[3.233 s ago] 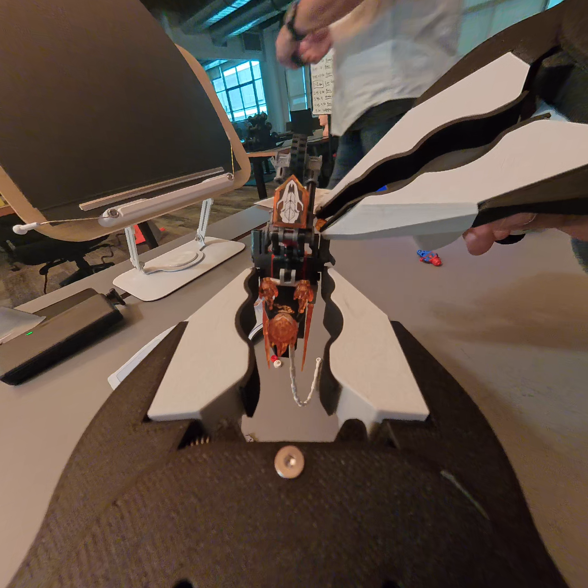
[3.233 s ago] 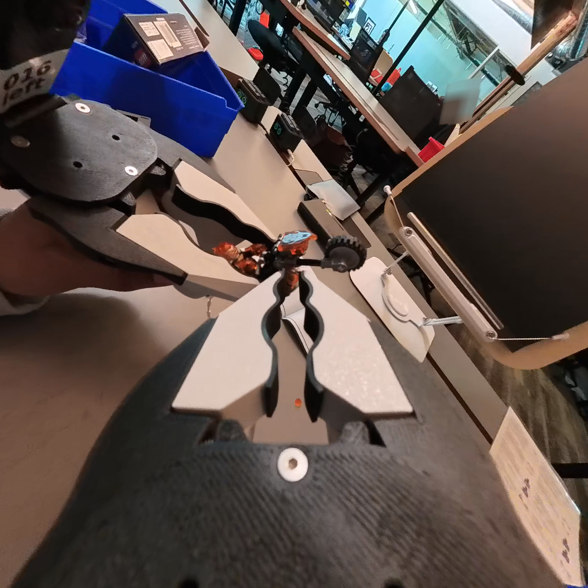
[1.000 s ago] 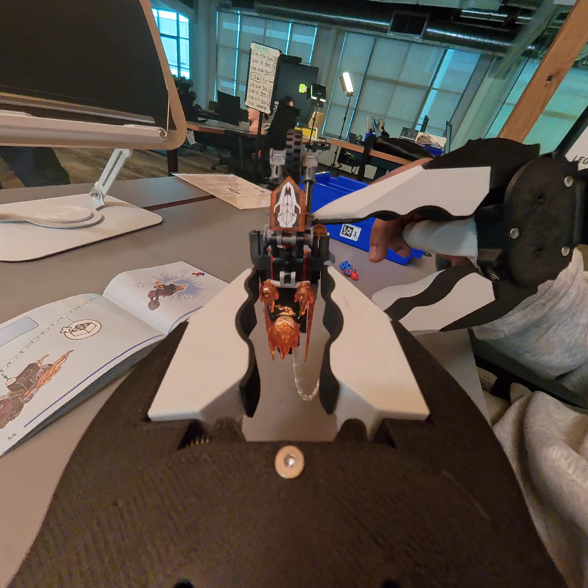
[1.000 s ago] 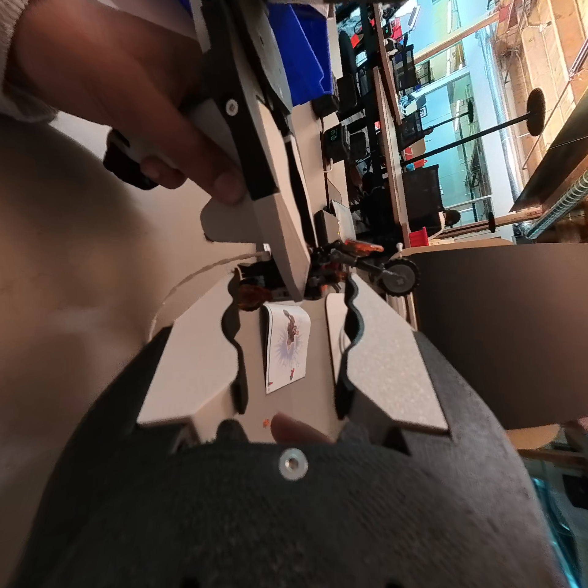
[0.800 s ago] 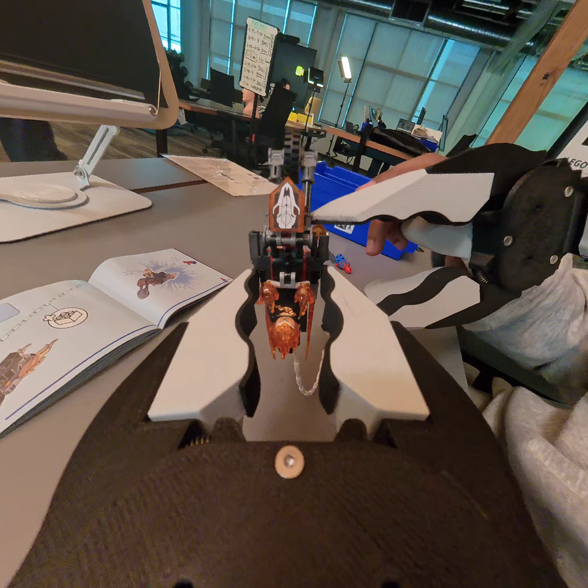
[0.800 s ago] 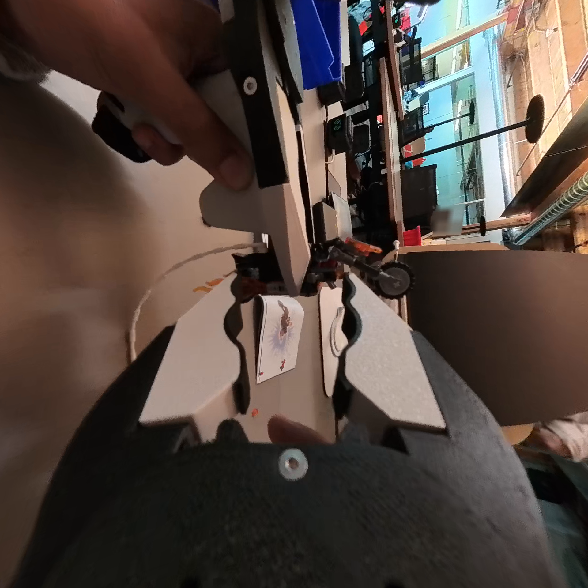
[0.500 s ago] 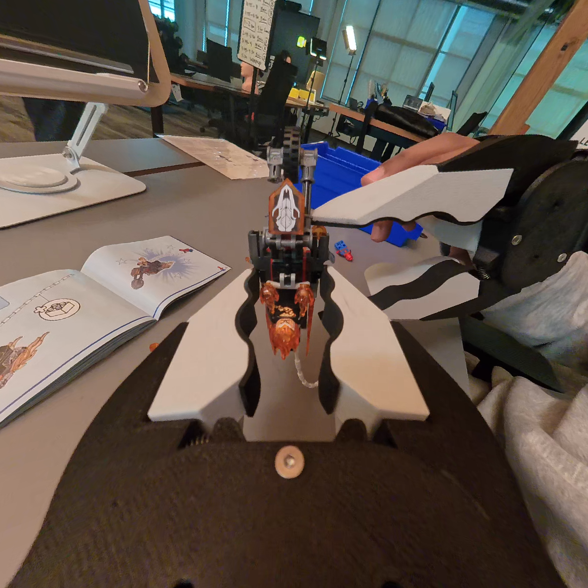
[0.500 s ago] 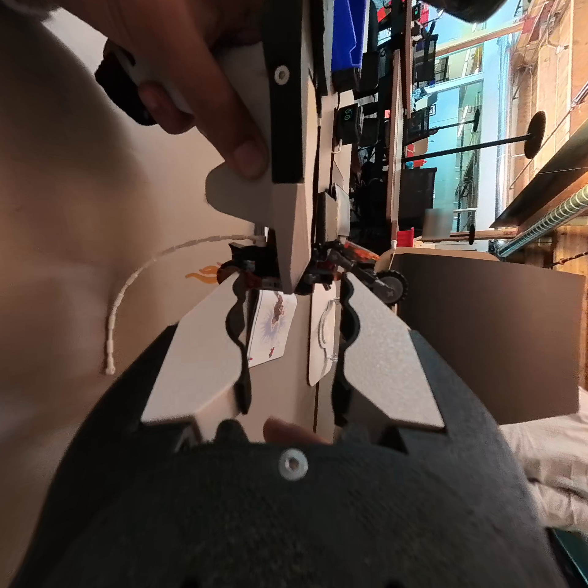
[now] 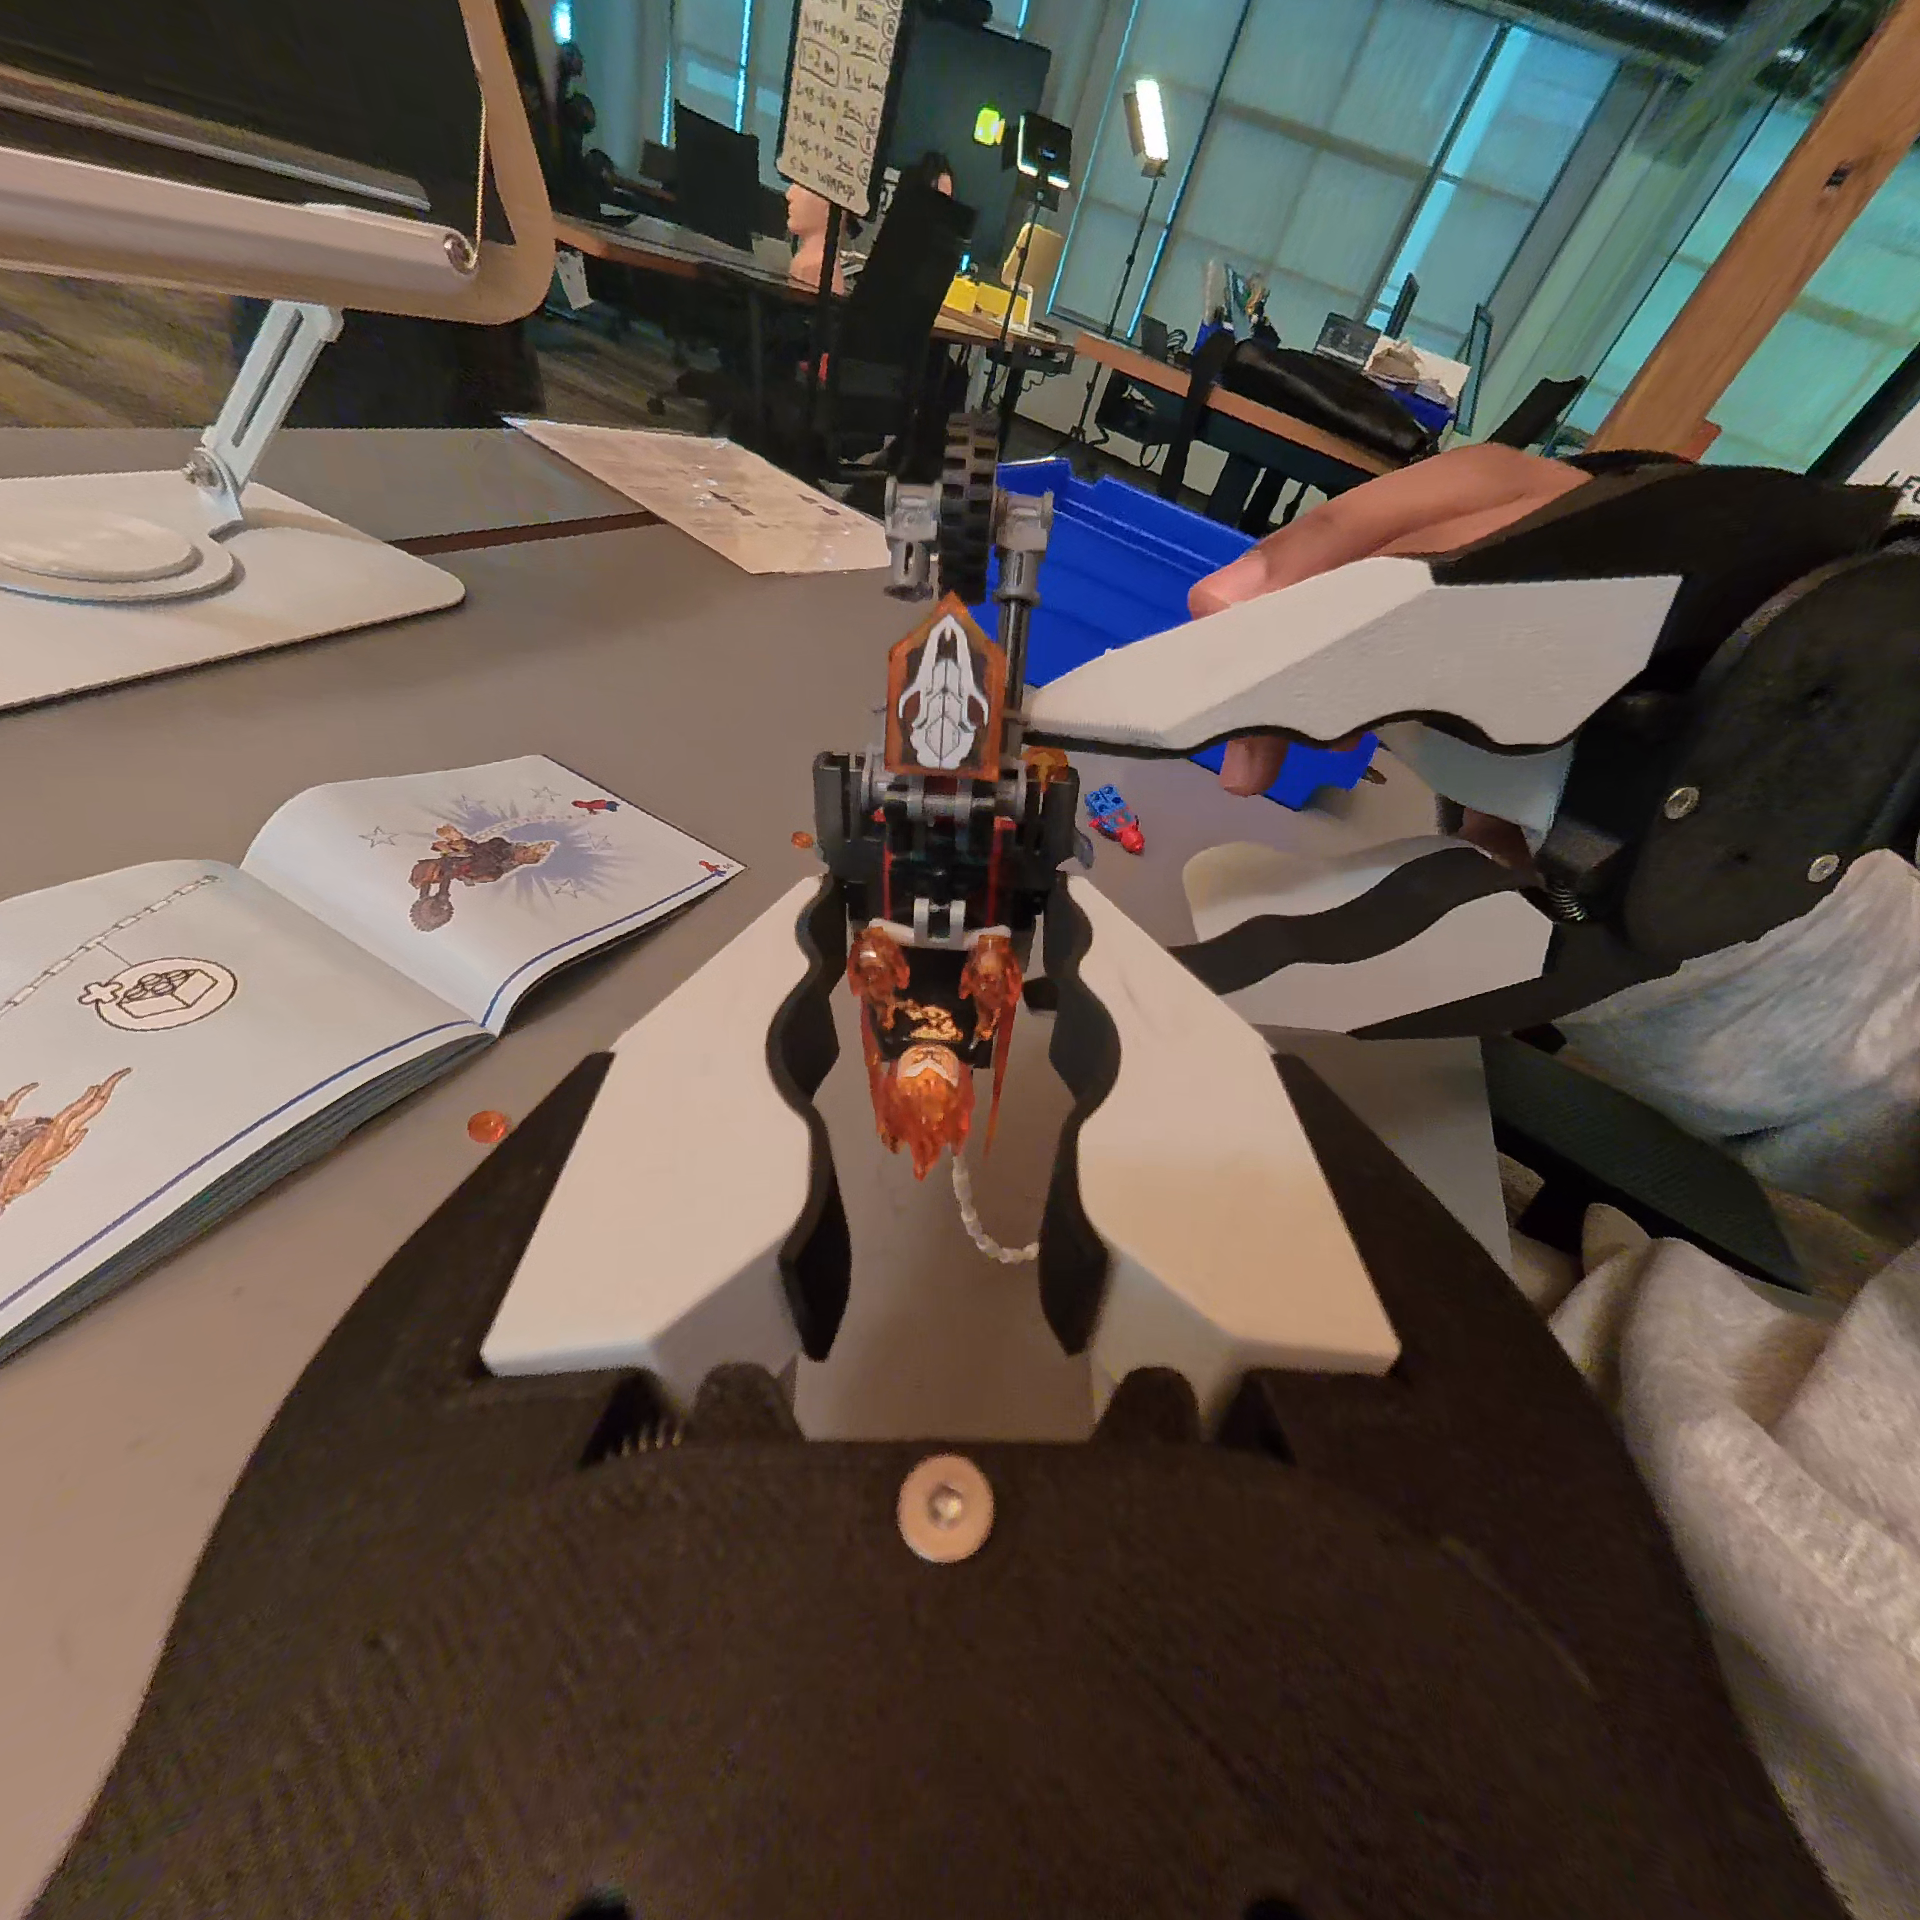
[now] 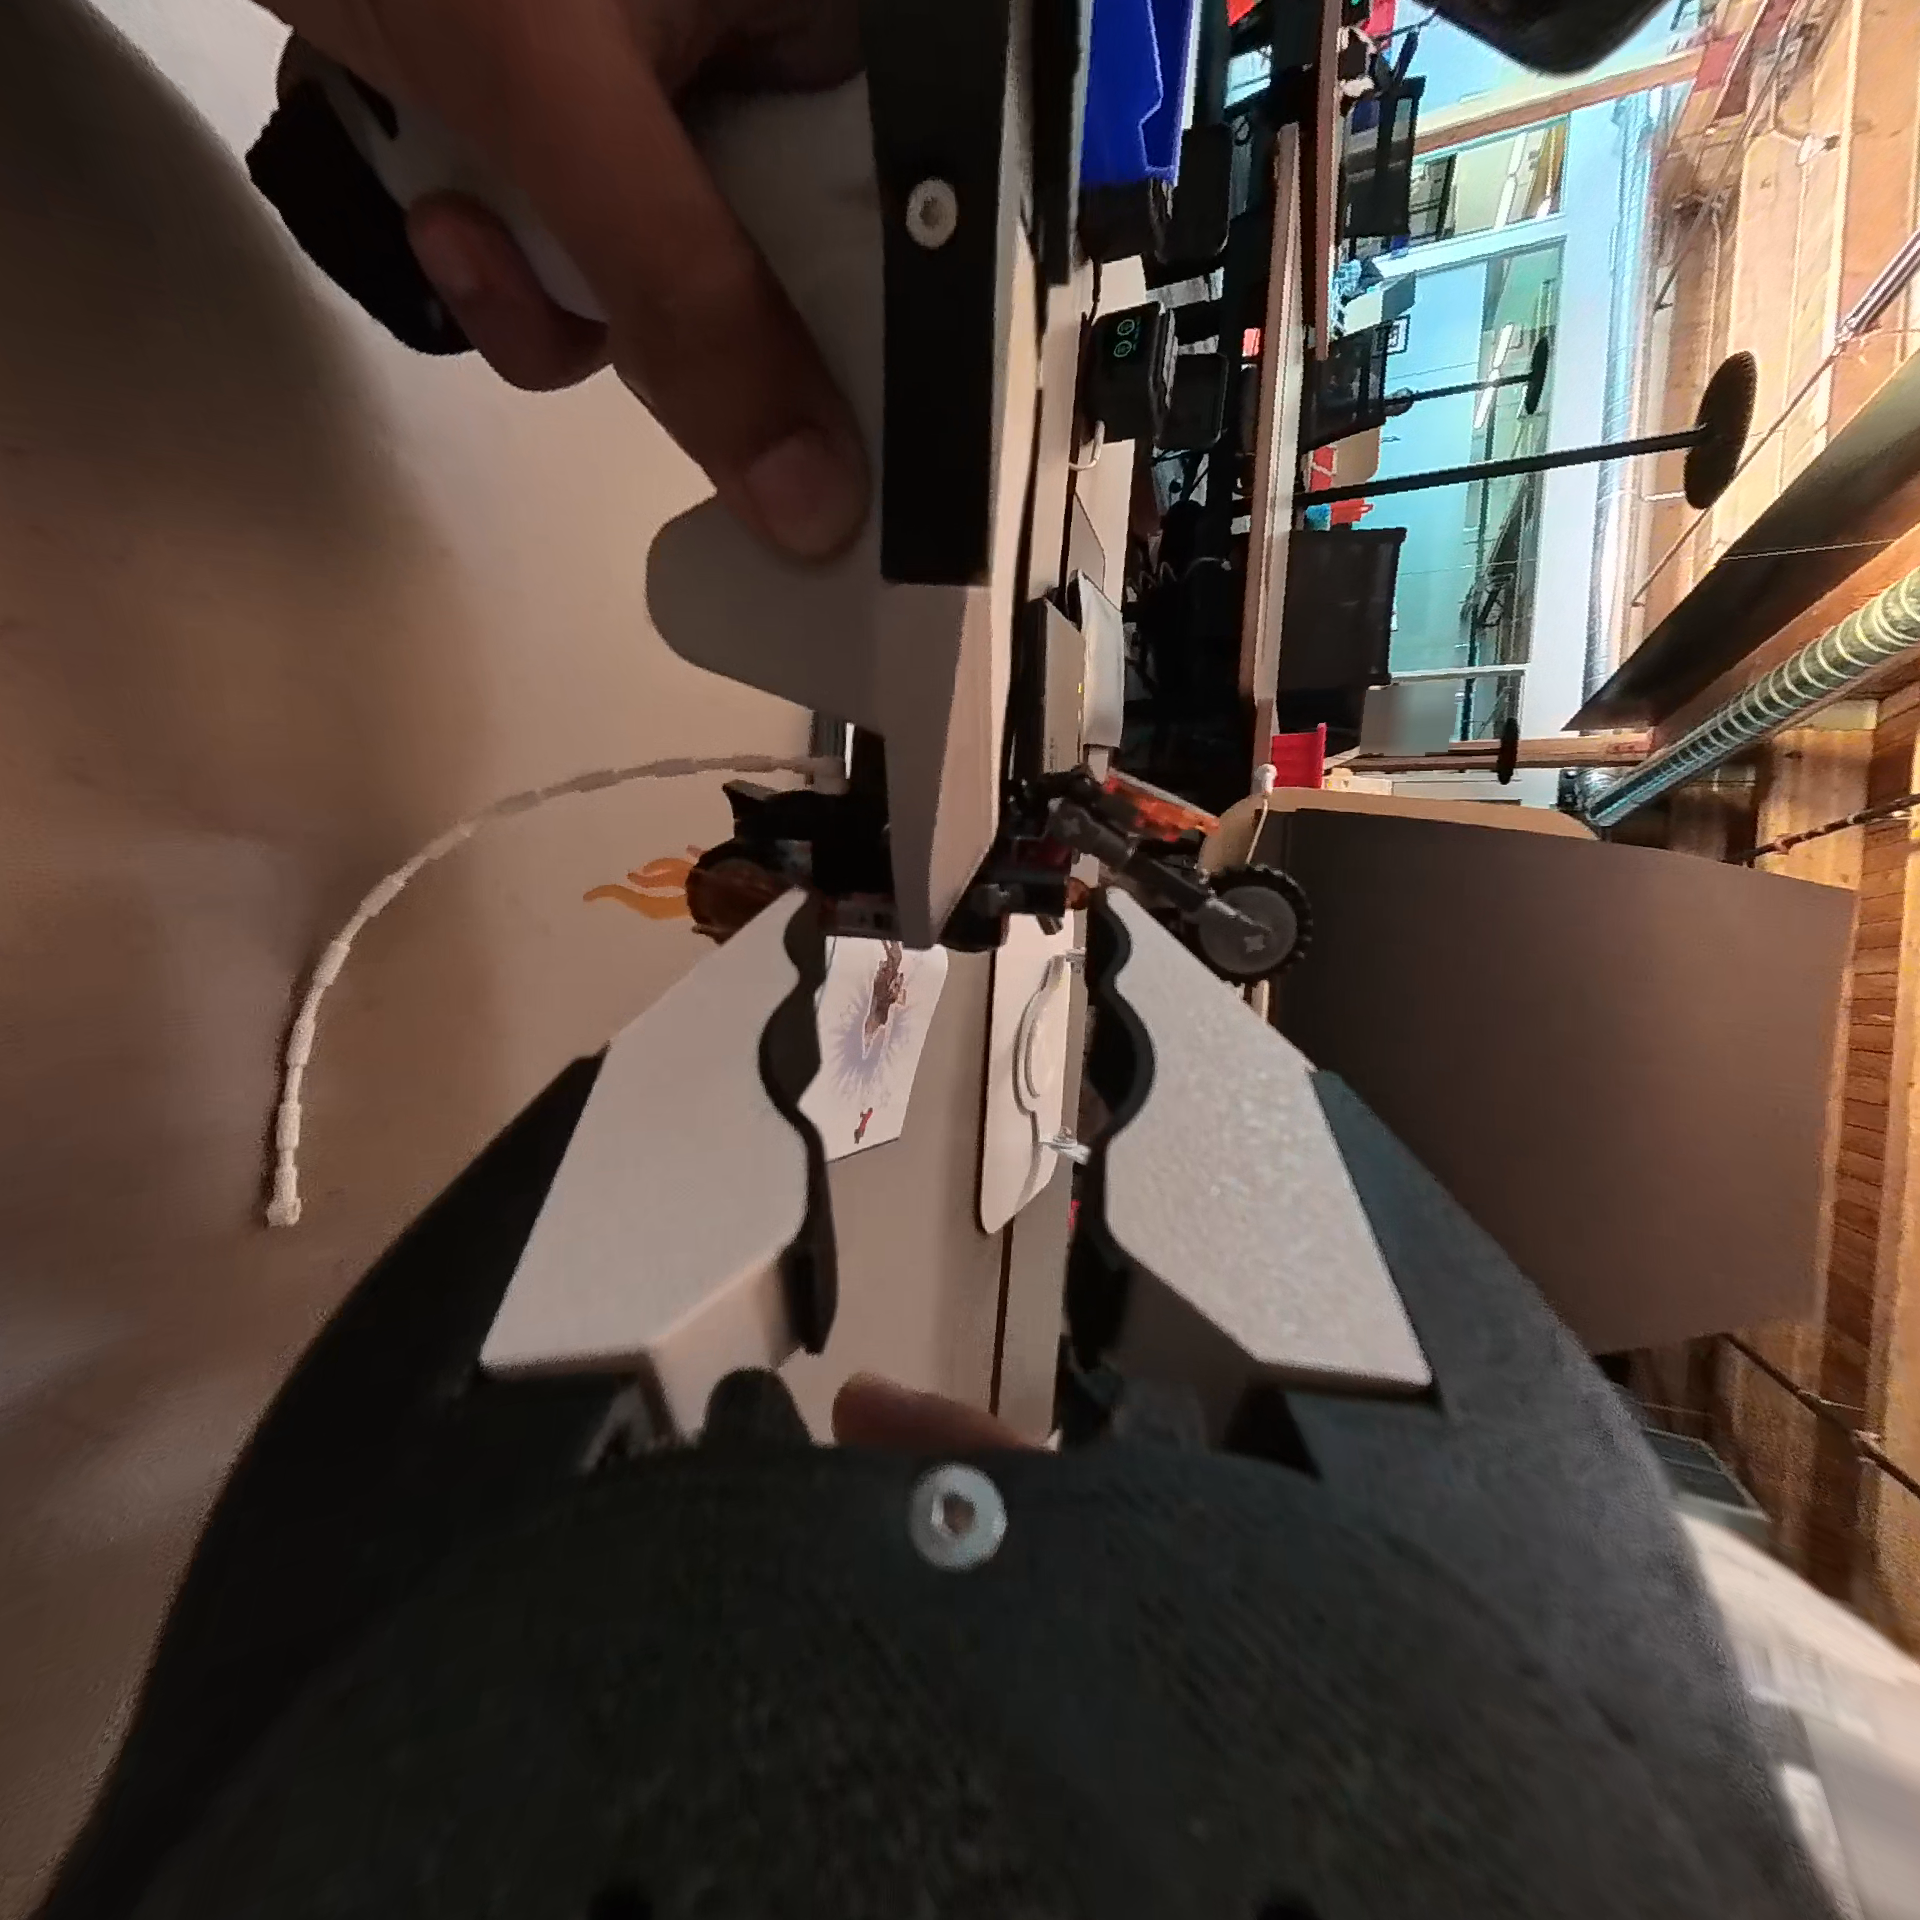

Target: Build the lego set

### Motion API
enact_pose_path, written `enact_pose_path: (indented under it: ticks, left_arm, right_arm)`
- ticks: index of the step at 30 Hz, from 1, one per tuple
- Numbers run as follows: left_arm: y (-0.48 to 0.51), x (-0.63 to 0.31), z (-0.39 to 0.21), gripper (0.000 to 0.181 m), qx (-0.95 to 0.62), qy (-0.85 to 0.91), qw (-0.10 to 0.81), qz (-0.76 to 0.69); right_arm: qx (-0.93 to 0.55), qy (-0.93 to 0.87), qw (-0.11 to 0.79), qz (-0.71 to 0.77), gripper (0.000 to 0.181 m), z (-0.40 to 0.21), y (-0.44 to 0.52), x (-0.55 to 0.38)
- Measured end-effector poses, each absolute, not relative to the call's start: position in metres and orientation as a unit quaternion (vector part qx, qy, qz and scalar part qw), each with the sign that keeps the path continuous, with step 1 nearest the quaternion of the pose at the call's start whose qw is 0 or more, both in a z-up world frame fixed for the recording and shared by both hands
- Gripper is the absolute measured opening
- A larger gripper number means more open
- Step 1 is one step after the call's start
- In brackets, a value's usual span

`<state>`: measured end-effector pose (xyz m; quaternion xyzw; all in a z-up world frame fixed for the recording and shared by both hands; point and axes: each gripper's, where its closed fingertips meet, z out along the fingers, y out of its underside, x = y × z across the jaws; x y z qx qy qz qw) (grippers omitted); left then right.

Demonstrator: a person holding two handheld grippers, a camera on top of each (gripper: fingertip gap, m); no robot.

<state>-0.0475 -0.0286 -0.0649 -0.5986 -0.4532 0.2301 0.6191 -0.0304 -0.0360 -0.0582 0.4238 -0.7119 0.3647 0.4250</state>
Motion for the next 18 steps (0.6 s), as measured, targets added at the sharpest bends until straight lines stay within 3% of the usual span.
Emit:
enact_pose_path:
  ticks: [5,6,8,18]
  left_arm:
    - [-0.027,-0.049,-0.069,0.036,-0.604,-0.46,0.611,0.224]
    - [-0.027,-0.049,-0.07,0.037,-0.606,-0.461,0.608,0.224]
    - [-0.027,-0.048,-0.066,0.037,-0.6,-0.458,0.617,0.224]
    - [-0.028,-0.047,-0.063,0.037,-0.593,-0.447,0.632,0.223]
  right_arm:
    - [0.445,-0.701,0.436,0.348,0.046,-0.061,-0.035,-0.029]
    - [0.457,-0.698,0.429,0.347,0.03,-0.063,-0.035,-0.024]
    - [0.467,-0.697,0.425,0.34,0.039,-0.068,-0.036,-0.017]
    - [0.404,-0.718,0.39,0.41,0.044,-0.049,-0.032,-0.014]
